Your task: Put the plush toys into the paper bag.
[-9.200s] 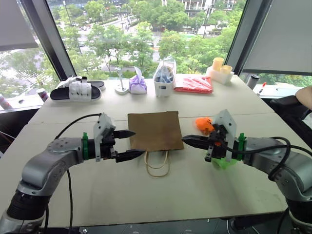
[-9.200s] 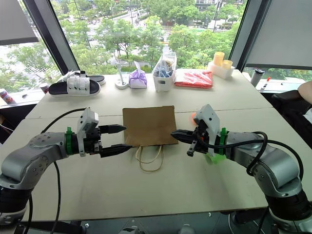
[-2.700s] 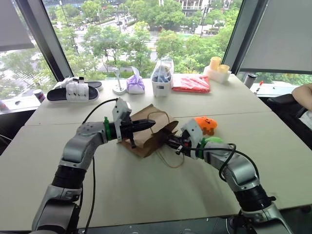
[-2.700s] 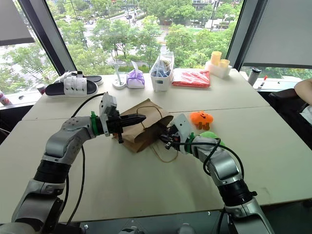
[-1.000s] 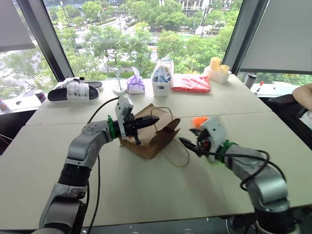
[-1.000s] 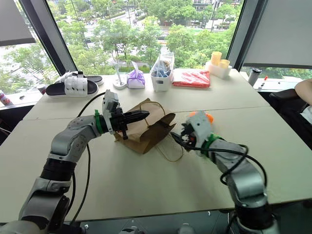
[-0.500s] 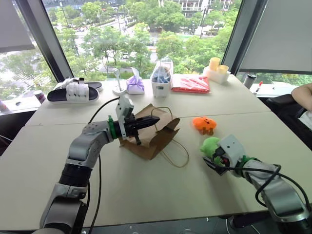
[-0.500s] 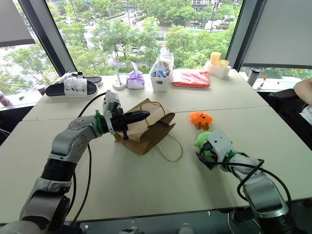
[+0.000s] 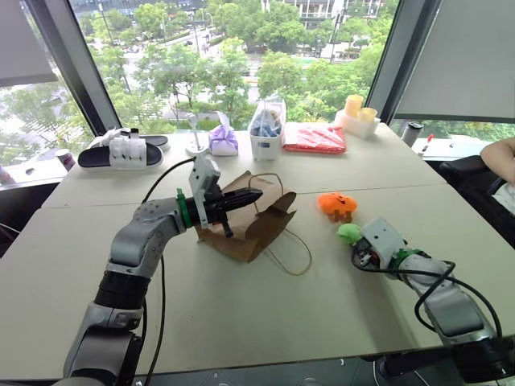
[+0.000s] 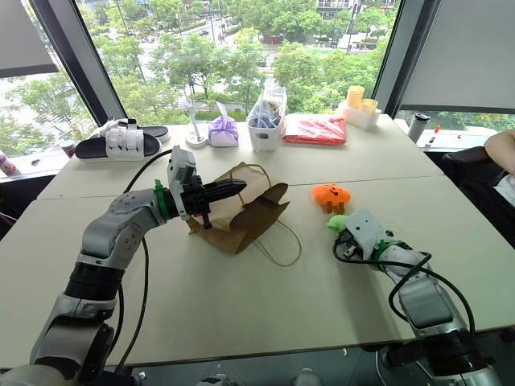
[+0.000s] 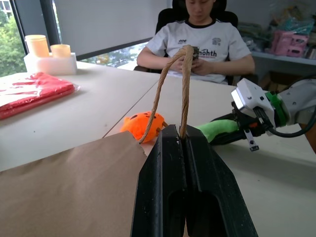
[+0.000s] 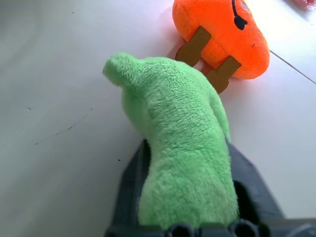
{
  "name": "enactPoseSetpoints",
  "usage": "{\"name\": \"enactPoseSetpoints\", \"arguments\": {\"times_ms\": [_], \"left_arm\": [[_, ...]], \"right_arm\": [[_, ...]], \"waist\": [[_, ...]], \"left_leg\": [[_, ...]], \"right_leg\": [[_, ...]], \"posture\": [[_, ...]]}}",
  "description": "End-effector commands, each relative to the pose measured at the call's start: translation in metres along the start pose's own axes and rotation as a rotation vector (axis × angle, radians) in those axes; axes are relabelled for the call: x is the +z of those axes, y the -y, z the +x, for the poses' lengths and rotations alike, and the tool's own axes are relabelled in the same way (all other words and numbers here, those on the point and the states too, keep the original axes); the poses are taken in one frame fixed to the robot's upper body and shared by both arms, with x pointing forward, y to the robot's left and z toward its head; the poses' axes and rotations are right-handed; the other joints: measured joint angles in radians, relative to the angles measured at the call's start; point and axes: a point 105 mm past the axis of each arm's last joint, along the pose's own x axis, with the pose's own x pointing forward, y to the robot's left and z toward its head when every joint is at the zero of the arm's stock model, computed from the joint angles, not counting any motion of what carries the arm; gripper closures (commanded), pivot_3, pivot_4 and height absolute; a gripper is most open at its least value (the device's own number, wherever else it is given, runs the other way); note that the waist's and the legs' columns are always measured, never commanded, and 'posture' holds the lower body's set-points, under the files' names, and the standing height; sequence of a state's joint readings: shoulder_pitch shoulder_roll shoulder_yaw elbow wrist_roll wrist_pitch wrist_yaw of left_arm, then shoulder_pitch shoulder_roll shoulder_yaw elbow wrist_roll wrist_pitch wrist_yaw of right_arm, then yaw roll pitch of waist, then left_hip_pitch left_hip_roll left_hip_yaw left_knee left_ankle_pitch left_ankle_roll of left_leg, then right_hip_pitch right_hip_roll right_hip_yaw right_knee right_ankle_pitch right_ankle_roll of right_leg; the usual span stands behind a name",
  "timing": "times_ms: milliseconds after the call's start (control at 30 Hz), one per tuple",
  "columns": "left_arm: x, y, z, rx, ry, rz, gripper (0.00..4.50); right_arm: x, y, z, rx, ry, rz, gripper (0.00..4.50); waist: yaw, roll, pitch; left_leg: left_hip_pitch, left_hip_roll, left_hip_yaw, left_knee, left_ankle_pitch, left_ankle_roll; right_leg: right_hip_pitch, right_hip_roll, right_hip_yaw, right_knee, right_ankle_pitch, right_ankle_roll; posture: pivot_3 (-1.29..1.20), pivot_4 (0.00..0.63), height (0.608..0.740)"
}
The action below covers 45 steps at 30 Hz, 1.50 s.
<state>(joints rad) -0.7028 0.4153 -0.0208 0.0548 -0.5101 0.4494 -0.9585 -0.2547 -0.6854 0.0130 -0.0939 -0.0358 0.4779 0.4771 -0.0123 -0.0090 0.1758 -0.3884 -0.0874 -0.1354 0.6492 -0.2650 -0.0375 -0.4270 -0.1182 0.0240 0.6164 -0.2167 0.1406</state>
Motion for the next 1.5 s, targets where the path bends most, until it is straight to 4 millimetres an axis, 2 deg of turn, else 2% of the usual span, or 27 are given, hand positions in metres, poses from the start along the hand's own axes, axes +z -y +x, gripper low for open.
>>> {"name": "enactPoseSetpoints", "arguments": {"times_ms": [33,133,233,333,467,667,867,967,1100,1267,1400,1500], "left_arm": [[0.015,0.001,-0.005,-0.001,0.035,0.053,4.50],[0.019,-0.001,-0.005,0.003,0.049,0.043,4.50],[0.023,-0.003,-0.005,0.004,0.055,0.040,4.50],[0.027,-0.004,-0.003,0.000,0.064,0.036,4.50],[0.034,-0.002,0.000,-0.012,0.087,0.026,4.50],[0.052,0.002,0.001,-0.034,0.152,-0.007,4.50],[0.058,0.009,0.002,-0.066,0.171,-0.048,4.50],[0.058,0.017,0.003,-0.100,0.173,-0.084,4.50],[0.056,0.023,0.004,-0.119,0.168,-0.100,4.50],[0.057,0.026,0.003,-0.128,0.170,-0.109,4.50],[0.056,0.027,0.001,-0.128,0.165,-0.111,4.50],[0.054,0.026,-0.001,-0.125,0.158,-0.112,4.50]], "right_arm": [[0.022,0.018,-0.010,-0.033,0.072,0.012,4.48],[0.057,0.012,-0.020,0.026,0.181,0.062,4.48],[0.107,-0.007,-0.029,0.146,0.327,0.093,4.48],[0.140,-0.037,-0.021,0.253,0.410,0.103,4.48],[0.153,-0.068,-0.002,0.329,0.427,0.104,4.48],[0.168,-0.088,0.018,0.385,0.454,0.129,4.48],[0.179,-0.096,0.027,0.413,0.488,0.142,4.48],[0.197,-0.110,0.028,0.486,0.539,0.150,4.48],[0.210,-0.131,0.020,0.636,0.583,0.159,4.48],[0.215,-0.141,0.013,0.717,0.607,0.151,2.21],[0.216,-0.144,0.004,0.760,0.620,0.146,0.06],[0.214,-0.142,-0.003,0.775,0.624,0.136,0.02]], "waist": [[0.000,0.000,0.000],[-0.001,0.000,0.000],[-0.007,0.000,0.000],[-0.005,0.000,0.000],[0.002,0.000,0.000],[-0.004,0.000,0.000],[-0.006,0.000,0.000],[-0.009,0.000,0.000],[-0.010,0.000,0.000],[-0.006,0.000,0.000],[-0.007,0.000,0.000],[-0.008,0.000,0.000]], "left_leg": [[0.000,0.000,0.000,0.000,0.000,0.000],[0.000,0.000,0.000,0.000,0.000,0.000],[0.000,0.000,0.000,0.000,0.000,0.000],[0.000,0.001,-0.001,-0.001,0.000,0.000],[-0.001,0.000,-0.002,-0.001,0.000,0.000],[-0.002,-0.001,-0.002,0.000,0.002,-0.004],[-0.002,0.000,-0.002,-0.001,0.003,-0.004],[-0.002,0.000,-0.002,-0.001,0.003,-0.005],[-0.002,0.000,-0.002,-0.002,0.003,-0.006],[-0.002,0.000,-0.002,-0.001,0.003,-0.006],[-0.002,0.000,-0.002,-0.002,0.003,-0.006],[-0.002,0.000,-0.002,-0.002,0.003,-0.006]], "right_leg": [[0.000,0.000,0.000,0.000,0.000,0.000],[0.000,0.000,0.000,0.000,0.000,0.000],[-0.001,0.000,0.000,0.000,0.000,0.000],[-0.001,0.001,0.000,0.000,0.000,0.000],[-0.001,0.000,-0.001,0.000,0.000,0.000],[-0.002,0.000,0.000,-0.001,0.000,0.000],[-0.003,0.000,-0.001,0.000,0.000,0.000],[-0.003,0.000,0.000,0.000,0.000,0.000],[-0.004,0.000,-0.001,0.001,0.000,0.000],[-0.003,0.000,0.000,0.000,0.000,0.000],[-0.003,0.000,0.000,0.001,0.000,0.000],[-0.004,0.000,0.000,0.001,0.000,0.000]], "posture": [[0.00,0.150,0.740],[0.00,0.150,0.740],[0.00,0.150,0.740],[0.00,0.150,0.740],[0.00,0.150,0.740],[0.00,0.150,0.740],[0.00,0.150,0.740],[0.00,0.150,0.740],[0.00,0.150,0.740],[0.00,0.150,0.740],[0.00,0.150,0.740],[0.00,0.150,0.740]]}}
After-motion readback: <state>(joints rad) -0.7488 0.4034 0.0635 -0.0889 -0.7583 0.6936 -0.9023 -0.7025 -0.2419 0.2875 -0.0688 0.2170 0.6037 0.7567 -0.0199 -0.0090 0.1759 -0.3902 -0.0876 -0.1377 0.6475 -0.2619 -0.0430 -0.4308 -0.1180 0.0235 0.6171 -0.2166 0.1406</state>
